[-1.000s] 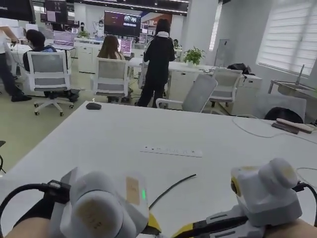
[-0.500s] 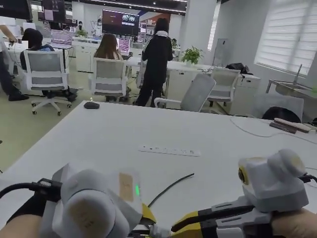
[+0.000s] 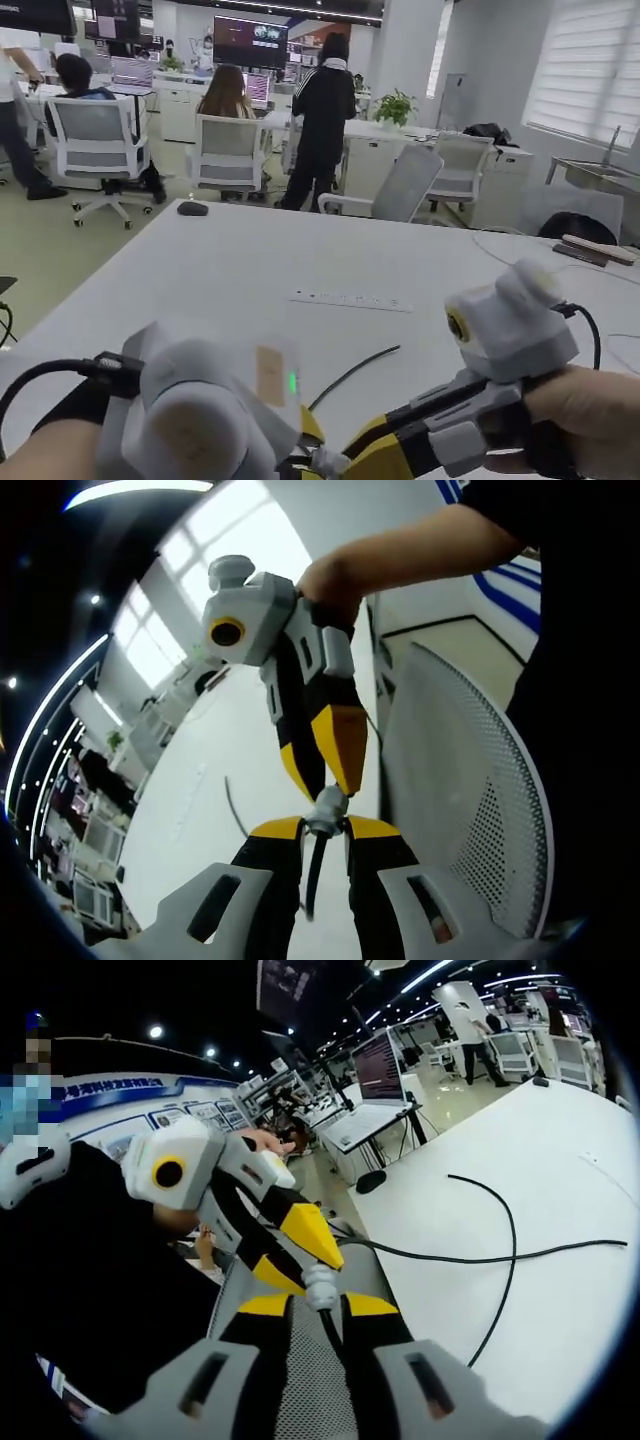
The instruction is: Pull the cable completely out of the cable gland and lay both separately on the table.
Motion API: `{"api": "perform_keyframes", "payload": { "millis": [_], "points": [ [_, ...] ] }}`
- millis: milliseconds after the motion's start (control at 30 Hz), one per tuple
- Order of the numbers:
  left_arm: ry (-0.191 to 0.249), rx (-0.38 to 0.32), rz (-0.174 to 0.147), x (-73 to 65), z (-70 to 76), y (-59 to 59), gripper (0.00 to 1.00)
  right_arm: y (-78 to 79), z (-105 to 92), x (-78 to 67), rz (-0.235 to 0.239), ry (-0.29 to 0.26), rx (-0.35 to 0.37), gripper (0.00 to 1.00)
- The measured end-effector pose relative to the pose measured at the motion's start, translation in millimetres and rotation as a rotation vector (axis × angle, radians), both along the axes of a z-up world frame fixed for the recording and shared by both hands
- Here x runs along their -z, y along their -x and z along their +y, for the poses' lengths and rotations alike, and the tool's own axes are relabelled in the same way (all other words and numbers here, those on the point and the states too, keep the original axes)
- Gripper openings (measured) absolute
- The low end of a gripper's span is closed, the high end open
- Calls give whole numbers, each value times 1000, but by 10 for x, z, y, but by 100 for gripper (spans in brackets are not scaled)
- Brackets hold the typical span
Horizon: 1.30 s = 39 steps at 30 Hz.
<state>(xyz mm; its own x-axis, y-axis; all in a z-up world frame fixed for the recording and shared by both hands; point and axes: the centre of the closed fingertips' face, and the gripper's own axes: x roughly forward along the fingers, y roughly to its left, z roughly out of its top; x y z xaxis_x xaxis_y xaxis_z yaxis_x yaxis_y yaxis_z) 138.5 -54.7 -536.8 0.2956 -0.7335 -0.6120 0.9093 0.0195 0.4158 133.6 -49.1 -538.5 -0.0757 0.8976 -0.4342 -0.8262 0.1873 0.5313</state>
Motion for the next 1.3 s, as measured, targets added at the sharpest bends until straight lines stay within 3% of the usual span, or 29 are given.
{"api": "perform_keyframes", "payload": {
  "millis": [233,367,400,467,567,633,667,700,867,933,1033,1067,1100,1133,1200,1300],
  "points": [
    [-19,15,-19,21,-9,6,17,28,36,106,18,51,-61,14],
    [-43,16,-17,67,-2,11,17,47,47,132,-15,79,-83,12],
    [-48,17,-9,81,-2,19,17,58,36,160,-65,102,-111,12],
    [-59,17,4,111,-4,28,16,73,42,189,-88,137,-115,12],
    [-75,4,21,156,3,25,16,67,46,225,-160,193,-128,11],
    [-82,-6,18,175,16,-4,16,17,60,252,-184,222,-89,11],
    [-83,-18,37,192,30,-21,16,13,64,265,-199,236,-85,11],
    [-78,-29,65,210,38,-15,16,8,66,290,-244,261,-92,10],
    [-73,-51,115,276,62,-37,16,2,86,356,-366,352,-86,10],
    [-76,-67,137,305,70,-51,16,-19,95,382,-447,405,-88,10],
    [-39,-113,212,319,73,-66,16,-55,93,394,-580,476,-85,10],
    [-12,-127,253,321,72,-68,16,-53,92,393,-636,498,-96,10],
    [4,-138,289,326,84,-72,16,-56,90,395,-656,509,-81,10],
    [15,-149,313,326,90,-73,16,-51,98,394,-703,518,-82,10],
    [31,-153,347,328,91,-61,16,-42,94,395,-752,536,-78,10],
    [68,-187,431,338,87,-55,16,-42,86,399,-852,583,-78,11]
  ]
}}
